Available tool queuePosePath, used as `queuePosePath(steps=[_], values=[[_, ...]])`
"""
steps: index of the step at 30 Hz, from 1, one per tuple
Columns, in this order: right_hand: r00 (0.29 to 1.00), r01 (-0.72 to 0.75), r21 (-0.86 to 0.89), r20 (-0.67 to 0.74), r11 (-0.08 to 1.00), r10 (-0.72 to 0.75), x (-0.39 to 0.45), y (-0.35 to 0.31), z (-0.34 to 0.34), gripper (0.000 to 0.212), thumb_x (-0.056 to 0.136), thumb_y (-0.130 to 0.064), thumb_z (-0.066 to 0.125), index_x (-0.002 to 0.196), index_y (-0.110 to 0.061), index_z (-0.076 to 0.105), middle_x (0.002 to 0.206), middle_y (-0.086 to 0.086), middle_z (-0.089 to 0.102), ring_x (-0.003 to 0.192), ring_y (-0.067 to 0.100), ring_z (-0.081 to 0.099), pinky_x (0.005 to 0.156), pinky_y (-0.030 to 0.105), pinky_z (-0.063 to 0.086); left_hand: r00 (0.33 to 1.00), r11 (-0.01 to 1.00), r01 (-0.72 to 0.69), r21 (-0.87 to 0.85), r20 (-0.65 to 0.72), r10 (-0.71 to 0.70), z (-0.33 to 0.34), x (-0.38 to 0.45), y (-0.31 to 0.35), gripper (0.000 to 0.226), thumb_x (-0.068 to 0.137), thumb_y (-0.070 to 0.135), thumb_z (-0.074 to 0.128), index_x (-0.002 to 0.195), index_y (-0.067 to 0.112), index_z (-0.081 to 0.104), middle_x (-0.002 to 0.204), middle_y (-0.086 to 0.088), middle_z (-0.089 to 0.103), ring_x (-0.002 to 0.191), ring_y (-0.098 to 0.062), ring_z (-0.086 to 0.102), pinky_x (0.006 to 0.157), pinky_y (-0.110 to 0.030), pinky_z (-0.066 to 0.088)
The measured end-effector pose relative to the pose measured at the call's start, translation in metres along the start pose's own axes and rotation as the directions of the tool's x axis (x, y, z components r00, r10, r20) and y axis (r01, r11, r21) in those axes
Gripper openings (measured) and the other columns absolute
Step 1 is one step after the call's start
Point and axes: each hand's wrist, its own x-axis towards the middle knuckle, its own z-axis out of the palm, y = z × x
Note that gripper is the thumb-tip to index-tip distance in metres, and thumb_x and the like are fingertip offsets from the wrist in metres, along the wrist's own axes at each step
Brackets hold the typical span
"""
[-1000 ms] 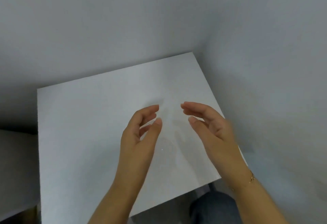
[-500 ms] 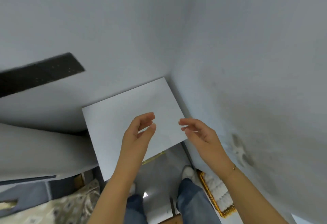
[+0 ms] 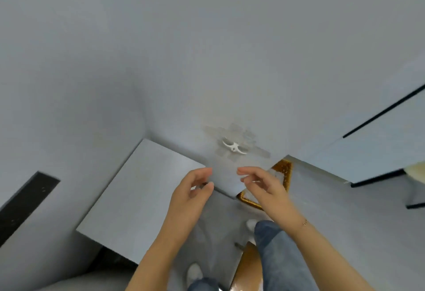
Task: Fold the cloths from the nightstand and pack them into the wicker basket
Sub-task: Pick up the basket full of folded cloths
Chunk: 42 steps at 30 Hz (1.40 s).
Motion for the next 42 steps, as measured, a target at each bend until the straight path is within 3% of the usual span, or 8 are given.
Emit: queuePosePath(steps=[10, 17, 23, 26, 30, 34, 37, 42], values=[[0.940, -0.137, 0.027, -0.310, 0.990, 0.139, -0.085, 0.037, -0.084, 0.028, 0.098, -0.010, 0.052, 0.117, -0.029, 0.063, 0.114, -0.017, 0.064, 0.101, -0.006, 0.057, 0.086, 0.010, 0.045, 0.933, 0.997, -0.011, 0.071, 0.361, -0.016, 0.112, -0.002, 0.014, 0.029, 0.094, 0.014, 0.060, 0.113, 0.035, 0.063, 0.118, 0.017, 0.063, 0.108, 0.012, 0.055, 0.081, -0.003, 0.043], [0.842, -0.259, 0.152, -0.448, 0.954, 0.300, -0.112, 0.116, -0.161, 0.027, 0.098, -0.010, 0.052, 0.119, -0.023, 0.063, 0.120, -0.008, 0.063, 0.105, 0.004, 0.058, 0.084, 0.008, 0.045, 0.875, 0.982, -0.041, 0.186, 0.481, -0.055, 0.219, 0.029, 0.010, 0.029, 0.095, 0.013, 0.059, 0.117, 0.032, 0.061, 0.119, 0.016, 0.062, 0.108, 0.012, 0.054, 0.085, -0.004, 0.044], [0.805, -0.324, 0.257, -0.432, 0.911, 0.408, -0.098, 0.189, -0.233, 0.027, 0.100, -0.011, 0.048, 0.118, -0.026, 0.062, 0.119, -0.012, 0.061, 0.110, 0.004, 0.056, 0.084, 0.005, 0.043, 0.857, 0.943, -0.030, 0.331, 0.495, -0.146, 0.330, 0.072, -0.016, 0.030, 0.096, 0.019, 0.059, 0.123, 0.032, 0.057, 0.122, 0.018, 0.058, 0.111, 0.005, 0.053, 0.086, -0.010, 0.046], [0.811, -0.344, 0.297, -0.383, 0.891, 0.441, -0.074, 0.241, -0.278, 0.027, 0.101, -0.010, 0.048, 0.114, -0.029, 0.062, 0.116, -0.017, 0.061, 0.105, -0.003, 0.057, 0.083, 0.004, 0.044, 0.853, 0.921, -0.043, 0.386, 0.495, -0.168, 0.399, 0.101, -0.041, 0.028, 0.095, 0.022, 0.059, 0.119, 0.037, 0.055, 0.124, 0.018, 0.056, 0.116, 0.000, 0.053, 0.096, -0.021, 0.049], [0.823, -0.416, 0.277, -0.290, 0.866, 0.488, -0.036, 0.314, -0.315, 0.027, 0.100, -0.011, 0.048, 0.118, -0.027, 0.060, 0.116, -0.016, 0.059, 0.104, -0.001, 0.055, 0.079, 0.002, 0.043, 0.876, 0.881, -0.053, 0.470, 0.445, -0.185, 0.466, 0.147, -0.085, 0.028, 0.095, 0.022, 0.059, 0.117, 0.038, 0.052, 0.125, 0.014, 0.054, 0.119, -0.003, 0.050, 0.099, -0.023, 0.042], [0.798, -0.483, 0.268, -0.257, 0.834, 0.545, 0.004, 0.392, -0.326, 0.027, 0.100, -0.011, 0.049, 0.121, -0.023, 0.059, 0.116, -0.011, 0.057, 0.098, 0.000, 0.053, 0.073, -0.001, 0.041, 0.872, 0.856, 0.001, 0.517, 0.418, -0.254, 0.499, 0.196, -0.139, 0.029, 0.095, 0.019, 0.059, 0.120, 0.033, 0.054, 0.127, 0.011, 0.054, 0.120, -0.005, 0.049, 0.099, -0.023, 0.039], [0.759, -0.546, 0.283, -0.230, 0.789, 0.609, 0.025, 0.452, -0.316, 0.029, 0.099, -0.011, 0.049, 0.125, -0.019, 0.058, 0.119, -0.009, 0.055, 0.096, 0.000, 0.053, 0.080, 0.005, 0.044, 0.863, 0.819, 0.030, 0.574, 0.399, -0.311, 0.512, 0.229, -0.188, 0.032, 0.094, 0.019, 0.060, 0.126, 0.024, 0.056, 0.127, 0.008, 0.054, 0.119, -0.007, 0.049, 0.097, -0.021, 0.037], [0.674, -0.586, 0.359, -0.282, 0.726, 0.683, 0.056, 0.544, -0.277, 0.028, 0.099, -0.013, 0.051, 0.126, -0.018, 0.058, 0.121, -0.008, 0.055, 0.097, 0.002, 0.054, 0.073, 0.000, 0.042, 0.799, 0.789, 0.081, 0.609, 0.434, -0.417, 0.530, 0.277, -0.277, 0.029, 0.095, 0.020, 0.058, 0.122, 0.031, 0.053, 0.123, 0.009, 0.051, 0.119, -0.007, 0.048, 0.104, -0.029, 0.041]])
